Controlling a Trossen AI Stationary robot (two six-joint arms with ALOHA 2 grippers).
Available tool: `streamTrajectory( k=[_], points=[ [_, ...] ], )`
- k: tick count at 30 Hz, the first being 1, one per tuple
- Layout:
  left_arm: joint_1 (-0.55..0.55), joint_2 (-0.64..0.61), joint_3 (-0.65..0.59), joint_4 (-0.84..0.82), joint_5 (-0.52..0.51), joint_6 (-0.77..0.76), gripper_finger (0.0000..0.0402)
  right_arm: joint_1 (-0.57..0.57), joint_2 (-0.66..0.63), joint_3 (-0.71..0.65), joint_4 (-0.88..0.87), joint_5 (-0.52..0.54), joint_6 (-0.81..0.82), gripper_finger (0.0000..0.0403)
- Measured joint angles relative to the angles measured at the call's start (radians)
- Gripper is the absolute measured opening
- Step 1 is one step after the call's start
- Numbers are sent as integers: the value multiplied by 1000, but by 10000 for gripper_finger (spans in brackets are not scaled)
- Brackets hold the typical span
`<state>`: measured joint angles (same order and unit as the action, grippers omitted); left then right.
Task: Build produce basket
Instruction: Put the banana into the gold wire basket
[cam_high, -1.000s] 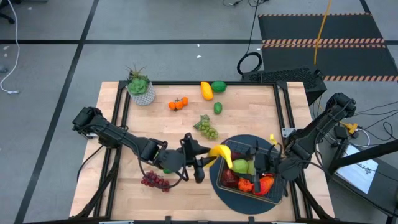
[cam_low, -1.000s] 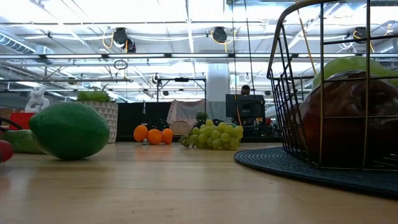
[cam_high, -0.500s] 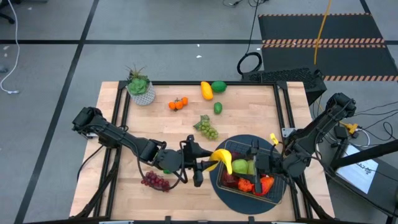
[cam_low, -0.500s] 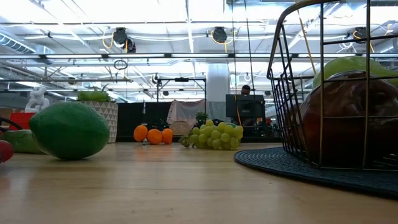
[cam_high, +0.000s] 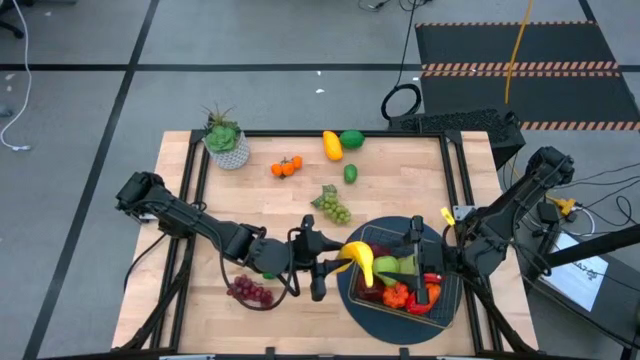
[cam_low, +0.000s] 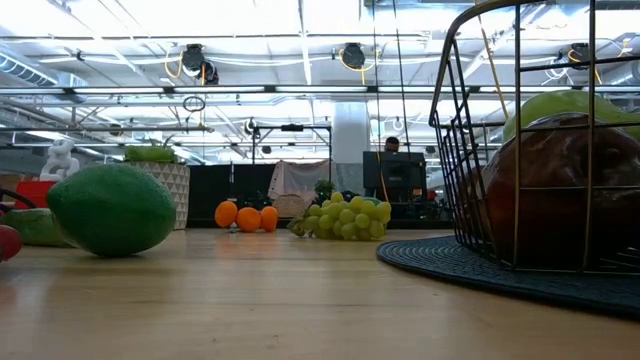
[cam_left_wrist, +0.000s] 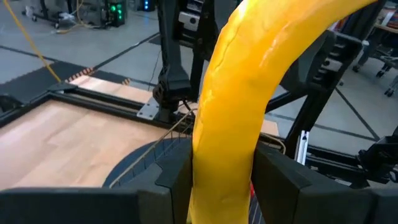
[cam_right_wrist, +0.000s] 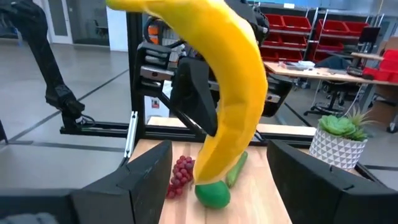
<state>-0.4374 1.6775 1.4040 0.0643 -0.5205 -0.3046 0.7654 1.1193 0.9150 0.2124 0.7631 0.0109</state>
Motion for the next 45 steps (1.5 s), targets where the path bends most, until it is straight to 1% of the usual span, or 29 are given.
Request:
streamTrajectory(
  k=[9,11,14,17,21,29,34,38,43,45],
  points=[
    [0,0,0,18,0,14,143,-39,3,0,54,-2,-56,255],
    [0,0,0,21,0,14,143,-48,3,-15,99,-4,-88,255],
    [0,0,0,20,0,14,143,-59,4,-49,216,-9,-158,255],
    [3,0,0,25,0,14,143,-80,3,-86,325,-63,-203,255],
    [7,0,0,25,0,14,143,-116,8,-123,406,-156,-207,255],
    [11,0,0,37,-1,19,143,-166,77,-125,464,-167,-209,255],
    [11,0,0,37,-1,22,143,-194,103,-125,524,-217,-210,255],
    [12,0,0,36,-1,22,143,-218,121,-125,580,-220,-225,255],
    [16,0,0,36,-1,22,143,-254,154,-125,642,-294,-223,254],
    [18,0,0,36,-1,22,143,-266,167,-125,660,-298,-209,246]
  ],
)
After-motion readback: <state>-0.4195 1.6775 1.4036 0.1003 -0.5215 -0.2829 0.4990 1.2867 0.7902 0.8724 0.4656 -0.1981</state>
